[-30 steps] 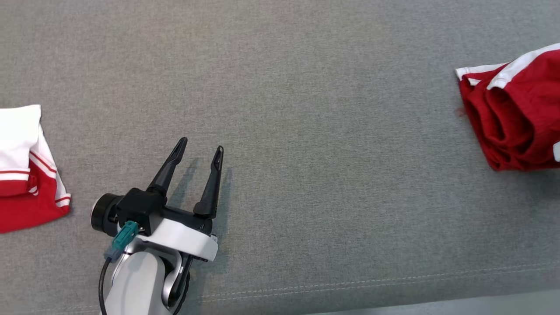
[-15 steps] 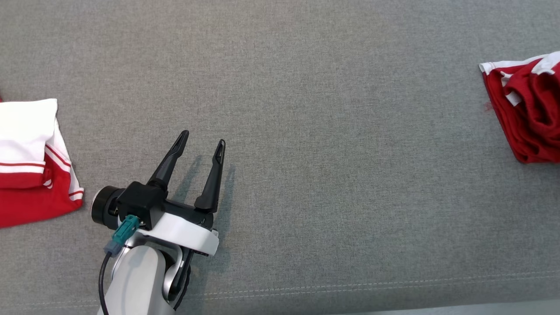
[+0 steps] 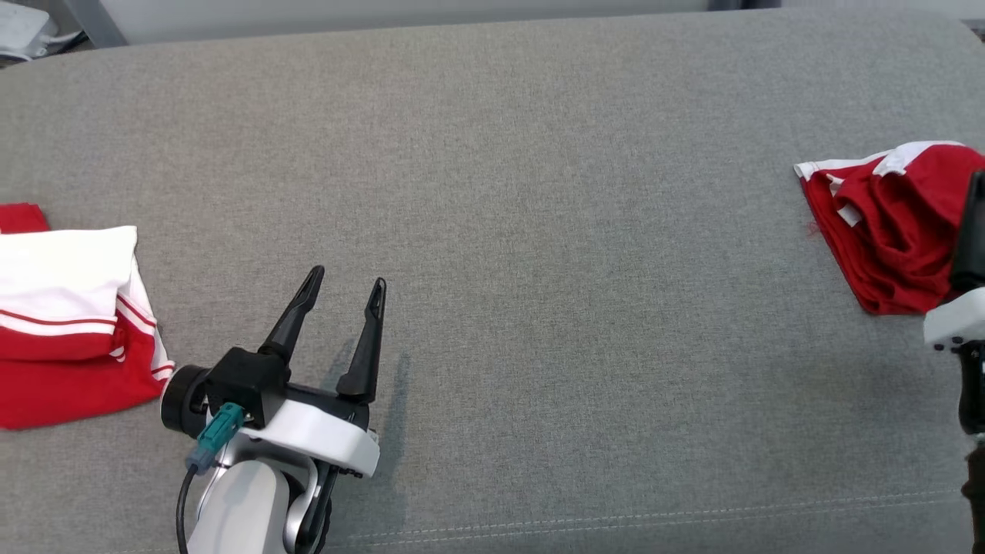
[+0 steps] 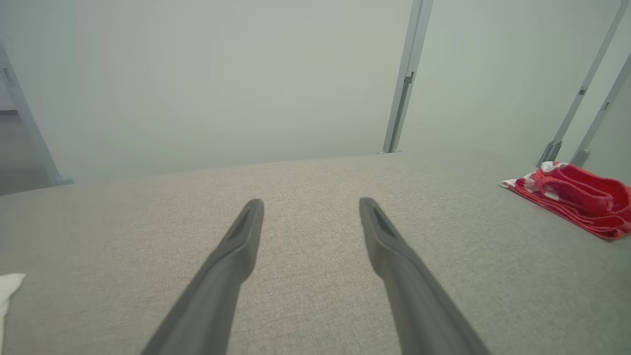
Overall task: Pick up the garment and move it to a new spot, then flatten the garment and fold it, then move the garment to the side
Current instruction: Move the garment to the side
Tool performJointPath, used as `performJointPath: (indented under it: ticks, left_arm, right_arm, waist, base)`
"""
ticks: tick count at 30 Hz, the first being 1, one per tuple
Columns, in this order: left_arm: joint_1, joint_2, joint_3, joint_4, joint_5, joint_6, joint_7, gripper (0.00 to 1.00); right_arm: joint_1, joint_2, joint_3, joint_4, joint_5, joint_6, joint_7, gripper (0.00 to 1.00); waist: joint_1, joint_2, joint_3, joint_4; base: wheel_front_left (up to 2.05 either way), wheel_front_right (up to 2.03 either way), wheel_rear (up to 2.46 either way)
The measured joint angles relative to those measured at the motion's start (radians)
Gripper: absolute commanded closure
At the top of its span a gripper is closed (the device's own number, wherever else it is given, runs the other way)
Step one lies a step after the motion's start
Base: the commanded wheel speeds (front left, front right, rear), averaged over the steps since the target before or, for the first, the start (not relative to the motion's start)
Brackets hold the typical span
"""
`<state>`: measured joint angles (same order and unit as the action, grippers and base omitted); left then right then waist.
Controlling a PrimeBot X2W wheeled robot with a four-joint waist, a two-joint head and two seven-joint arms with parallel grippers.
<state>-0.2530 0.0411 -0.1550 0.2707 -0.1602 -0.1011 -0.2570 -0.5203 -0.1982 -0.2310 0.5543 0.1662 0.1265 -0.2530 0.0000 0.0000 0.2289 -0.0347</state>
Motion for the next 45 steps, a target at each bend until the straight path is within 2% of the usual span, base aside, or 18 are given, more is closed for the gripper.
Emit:
performJointPath:
  ticks: [10,22,33,45]
  left_arm:
    - [0.065,0.000,0.018,0.030,-0.008,0.027,0.000,0.00]
    - [0.161,0.001,0.106,0.055,0.001,0.050,0.000,0.00]
    - [0.208,0.001,0.170,0.061,0.021,0.050,0.000,0.00]
    - [0.208,0.001,0.185,0.061,0.036,0.050,0.000,0.00]
  right_arm:
    - [0.151,0.045,0.074,-0.100,-0.009,0.000,0.000,0.00]
    - [0.288,0.088,0.155,-0.162,-0.008,0.000,0.000,0.00]
    - [0.350,0.106,0.181,-0.184,-0.009,0.000,0.000,0.00]
    - [0.372,0.125,0.176,-0.187,-0.011,0.000,0.000,0.00]
  waist:
    - [0.0000,0.0000,-0.092,0.040]
    - [0.0000,0.0000,-0.190,0.095]
    - [0.0000,0.0000,-0.236,0.081]
    - [0.0000,0.0000,-0.231,0.073]
  base:
    - [0.00,0.00,0.00]
    - [0.00,0.00,0.00]
    - [0.00,0.00,0.00]
    - [0.00,0.00,0.00]
